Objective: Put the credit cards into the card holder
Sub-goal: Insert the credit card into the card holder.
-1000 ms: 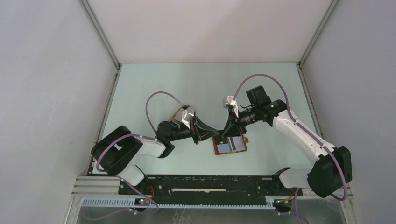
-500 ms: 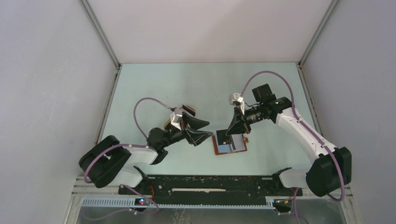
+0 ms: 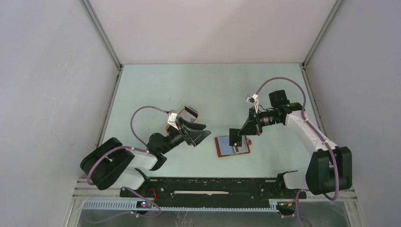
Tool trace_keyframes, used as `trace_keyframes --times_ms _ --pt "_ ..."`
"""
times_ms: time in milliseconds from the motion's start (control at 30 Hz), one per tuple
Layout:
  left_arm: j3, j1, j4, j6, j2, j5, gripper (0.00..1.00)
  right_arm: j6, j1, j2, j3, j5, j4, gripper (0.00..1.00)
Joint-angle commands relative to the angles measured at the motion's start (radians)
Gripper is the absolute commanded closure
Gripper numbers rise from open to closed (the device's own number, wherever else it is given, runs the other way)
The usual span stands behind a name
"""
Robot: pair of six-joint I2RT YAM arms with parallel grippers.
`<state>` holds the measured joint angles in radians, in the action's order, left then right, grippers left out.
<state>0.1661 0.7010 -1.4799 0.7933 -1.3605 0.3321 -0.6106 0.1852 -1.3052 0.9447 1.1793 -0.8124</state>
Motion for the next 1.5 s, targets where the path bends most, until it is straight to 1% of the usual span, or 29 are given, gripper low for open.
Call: trace_keyframes --times_ms 0,167,300,400,500,567,600,667,700,867,1033,1233,1467 --pt "-0.012 0.017 -0.028 0.087 -0.077 -0.054 0.25 0.048 -0.055 -0.079 0.015 0.019 -0.002 1.00" --pt "-0.011 0.074 -0.028 0.102 -0.193 -0.117 0.37 0.131 -0.056 -0.123 0.015 -0.057 0.057 1.00" --pt "-0.017 0.126 -0.028 0.087 -0.248 -0.193 0.42 0.151 -0.055 -0.156 0.015 -0.097 0.074 1.00" --pt "-0.004 0.182 -0.015 0.047 -0.250 -0.252 0.44 0.158 -0.056 -0.184 0.019 -0.127 0.076 1.00" --pt "0.032 0.240 0.067 0.011 -0.248 -0.325 0.45 0.167 -0.055 -0.213 0.024 -0.150 0.080 1.00" --pt "0.062 0.284 0.144 -0.015 -0.243 -0.404 0.46 0.183 -0.056 -0.228 0.024 -0.167 0.091 1.00" --pt "0.077 0.303 0.176 -0.029 -0.243 -0.427 0.48 0.190 -0.054 -0.234 0.023 -0.175 0.097 1.00" --pt "0.109 0.330 0.241 -0.042 -0.245 -0.457 0.56 0.206 -0.049 -0.245 0.023 -0.189 0.110 1.00" --pt "0.126 0.338 0.271 -0.046 -0.253 -0.462 0.59 0.212 -0.045 -0.253 0.023 -0.196 0.115 1.00" --pt "0.187 0.359 0.317 -0.029 -0.321 -0.458 0.73 0.256 -0.019 -0.276 0.025 -0.231 0.148 1.00" --pt "0.209 0.364 0.348 -0.002 -0.363 -0.475 0.82 0.283 -0.015 -0.289 0.024 -0.255 0.168 1.00" --pt "0.233 0.376 0.448 0.004 -0.351 -0.529 0.86 0.320 -0.010 -0.309 0.023 -0.271 0.192 1.00" --pt "0.269 0.385 0.548 0.015 -0.350 -0.554 0.91 0.350 -0.004 -0.335 0.024 -0.269 0.208 1.00"
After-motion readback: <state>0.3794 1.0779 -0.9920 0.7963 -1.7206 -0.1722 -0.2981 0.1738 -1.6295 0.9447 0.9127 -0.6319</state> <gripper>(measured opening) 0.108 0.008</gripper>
